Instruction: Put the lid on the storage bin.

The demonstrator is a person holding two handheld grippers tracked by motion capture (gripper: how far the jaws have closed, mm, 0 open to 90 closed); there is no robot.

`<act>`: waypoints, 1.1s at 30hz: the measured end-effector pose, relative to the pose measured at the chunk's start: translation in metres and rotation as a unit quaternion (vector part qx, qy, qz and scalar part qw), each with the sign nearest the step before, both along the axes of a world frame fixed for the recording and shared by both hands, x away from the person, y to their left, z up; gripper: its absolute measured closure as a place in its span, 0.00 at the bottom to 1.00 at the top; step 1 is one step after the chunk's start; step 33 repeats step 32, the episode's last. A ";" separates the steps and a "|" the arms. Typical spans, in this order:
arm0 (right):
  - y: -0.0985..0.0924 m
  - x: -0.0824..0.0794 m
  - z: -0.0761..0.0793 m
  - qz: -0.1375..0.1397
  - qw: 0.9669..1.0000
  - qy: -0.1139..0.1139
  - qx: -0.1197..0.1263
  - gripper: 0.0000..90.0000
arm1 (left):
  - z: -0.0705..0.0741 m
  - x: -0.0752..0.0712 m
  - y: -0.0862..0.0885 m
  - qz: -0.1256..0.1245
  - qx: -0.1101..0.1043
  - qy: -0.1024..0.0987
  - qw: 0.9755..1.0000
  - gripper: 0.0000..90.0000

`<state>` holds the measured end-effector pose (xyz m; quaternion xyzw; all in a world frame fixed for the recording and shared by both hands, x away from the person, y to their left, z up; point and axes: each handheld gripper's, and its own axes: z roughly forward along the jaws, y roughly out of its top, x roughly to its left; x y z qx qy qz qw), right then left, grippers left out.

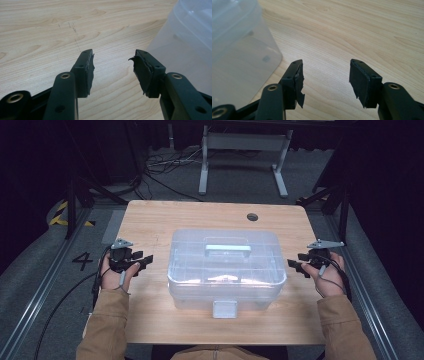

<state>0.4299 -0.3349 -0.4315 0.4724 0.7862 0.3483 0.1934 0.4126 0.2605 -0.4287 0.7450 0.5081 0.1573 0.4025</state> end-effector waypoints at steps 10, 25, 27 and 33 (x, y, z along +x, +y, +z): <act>-0.006 0.008 -0.023 -0.013 1.000 -0.010 0.009 0.47 | -0.018 0.006 -0.001 -0.006 0.024 0.008 1.000 0.46; -0.011 0.013 -0.041 -0.022 0.999 -0.031 0.019 0.45 | -0.031 0.010 -0.006 -0.015 0.054 0.045 0.997 0.40; -0.012 0.013 -0.042 -0.023 0.999 -0.024 0.016 0.45 | -0.032 0.010 -0.007 -0.025 0.064 0.058 0.996 0.40; -0.012 0.014 -0.044 -0.025 0.999 -0.010 0.019 0.45 | -0.031 0.010 -0.007 -0.033 0.077 0.075 0.994 0.37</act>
